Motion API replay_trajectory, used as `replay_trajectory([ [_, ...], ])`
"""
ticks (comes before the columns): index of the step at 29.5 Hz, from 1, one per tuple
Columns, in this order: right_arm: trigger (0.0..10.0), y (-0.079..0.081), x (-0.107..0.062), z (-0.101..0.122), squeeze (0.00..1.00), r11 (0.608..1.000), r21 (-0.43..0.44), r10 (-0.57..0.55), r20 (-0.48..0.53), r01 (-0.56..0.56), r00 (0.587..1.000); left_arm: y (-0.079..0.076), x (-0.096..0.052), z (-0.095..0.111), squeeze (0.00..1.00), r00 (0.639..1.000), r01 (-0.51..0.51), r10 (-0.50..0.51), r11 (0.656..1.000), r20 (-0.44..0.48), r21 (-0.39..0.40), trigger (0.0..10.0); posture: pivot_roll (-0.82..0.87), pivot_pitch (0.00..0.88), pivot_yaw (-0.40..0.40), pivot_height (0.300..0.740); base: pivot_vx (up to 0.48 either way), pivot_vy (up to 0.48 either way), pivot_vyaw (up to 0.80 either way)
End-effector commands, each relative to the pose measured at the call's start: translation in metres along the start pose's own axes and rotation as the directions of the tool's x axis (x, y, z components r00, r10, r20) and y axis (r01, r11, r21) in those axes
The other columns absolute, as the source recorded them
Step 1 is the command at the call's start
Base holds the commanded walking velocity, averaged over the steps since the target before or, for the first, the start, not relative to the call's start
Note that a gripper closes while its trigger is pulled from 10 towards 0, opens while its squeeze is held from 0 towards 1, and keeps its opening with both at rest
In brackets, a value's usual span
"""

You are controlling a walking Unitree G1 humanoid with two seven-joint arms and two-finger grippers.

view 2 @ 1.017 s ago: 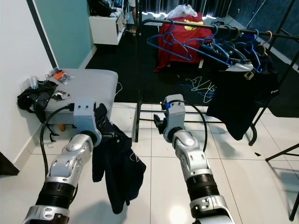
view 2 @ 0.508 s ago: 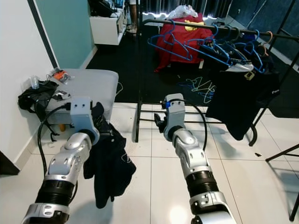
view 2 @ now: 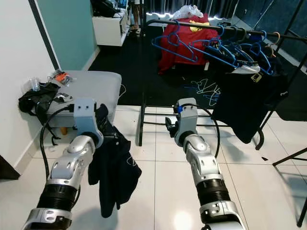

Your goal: Hang hanger

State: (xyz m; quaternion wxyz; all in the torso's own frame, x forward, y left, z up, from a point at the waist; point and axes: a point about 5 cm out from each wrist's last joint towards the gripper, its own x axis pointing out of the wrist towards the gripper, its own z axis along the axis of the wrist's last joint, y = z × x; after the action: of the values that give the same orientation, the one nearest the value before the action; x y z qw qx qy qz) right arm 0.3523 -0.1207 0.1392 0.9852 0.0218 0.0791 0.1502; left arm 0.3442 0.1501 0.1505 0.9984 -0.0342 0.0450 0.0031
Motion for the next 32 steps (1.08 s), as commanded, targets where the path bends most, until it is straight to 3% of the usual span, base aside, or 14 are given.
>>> replay_trajectory([
  [1, 10.0, 0.005, 0.001, 0.003, 0.0, 1.0, -0.008, 0.019, 0.019, -0.019, 1.0, -0.004, -0.002, 0.01, 0.0, 0.999, 0.004, -0.004, 1.0, 0.05, -0.007, 10.0, -0.02, 0.051, -0.077, 0.74, 0.0, 0.0, 0.0],
  [5, 10.0, 0.007, 0.004, 0.012, 0.0, 0.999, -0.015, 0.032, 0.041, -0.031, 0.999, -0.01, -0.001, 0.011, 0.0, 0.998, 0.037, -0.039, 0.998, 0.055, 0.041, 10.0, -0.03, 0.087, -0.077, 0.74, 0.0, 0.0, 0.0],
  [10, 10.0, -0.001, 0.002, 0.013, 0.0, 1.0, -0.013, 0.007, 0.049, -0.006, 0.999, -0.01, -0.005, 0.012, 0.0, 0.997, 0.032, -0.034, 0.999, 0.063, 0.031, 10.0, -0.02, 0.048, -0.078, 0.74, 0.0, 0.0, 0.0],
  [22, 10.0, 0.001, 0.001, 0.01, 0.0, 1.0, 0.009, 0.014, 0.041, -0.015, 0.999, -0.006, -0.008, 0.015, 0.0, 0.996, 0.032, -0.032, 0.999, 0.078, 0.011, 10.0, -0.03, 0.095, -0.071, 0.74, 0.0, 0.0, 0.0],
  [26, 10.0, 0.003, -0.001, 0.007, 0.0, 1.0, 0.013, 0.018, 0.04, -0.019, 0.999, -0.007, -0.008, 0.016, 0.0, 0.997, 0.024, -0.027, 0.999, 0.067, 0.044, 10.0, -0.04, 0.07, -0.057, 0.74, 0.0, 0.0, 0.0],
  [27, 10.0, 0.004, -0.001, 0.007, 0.0, 1.0, 0.012, 0.021, 0.04, -0.022, 0.999, -0.006, -0.007, 0.015, 0.0, 0.998, 0.025, -0.028, 0.999, 0.065, 0.047, 10.0, -0.05, 0.099, -0.047, 0.74, 0.0, 0.0, 0.0],
  [32, 10.0, 0.001, -0.003, 0.009, 0.0, 1.0, 0.016, 0.003, 0.048, -0.003, 0.999, -0.012, -0.005, 0.012, 0.0, 0.997, 0.043, -0.045, 0.999, 0.057, 0.03, 10.0, -0.06, 0.066, -0.025, 0.74, 0.0, 0.0, 0.0],
])
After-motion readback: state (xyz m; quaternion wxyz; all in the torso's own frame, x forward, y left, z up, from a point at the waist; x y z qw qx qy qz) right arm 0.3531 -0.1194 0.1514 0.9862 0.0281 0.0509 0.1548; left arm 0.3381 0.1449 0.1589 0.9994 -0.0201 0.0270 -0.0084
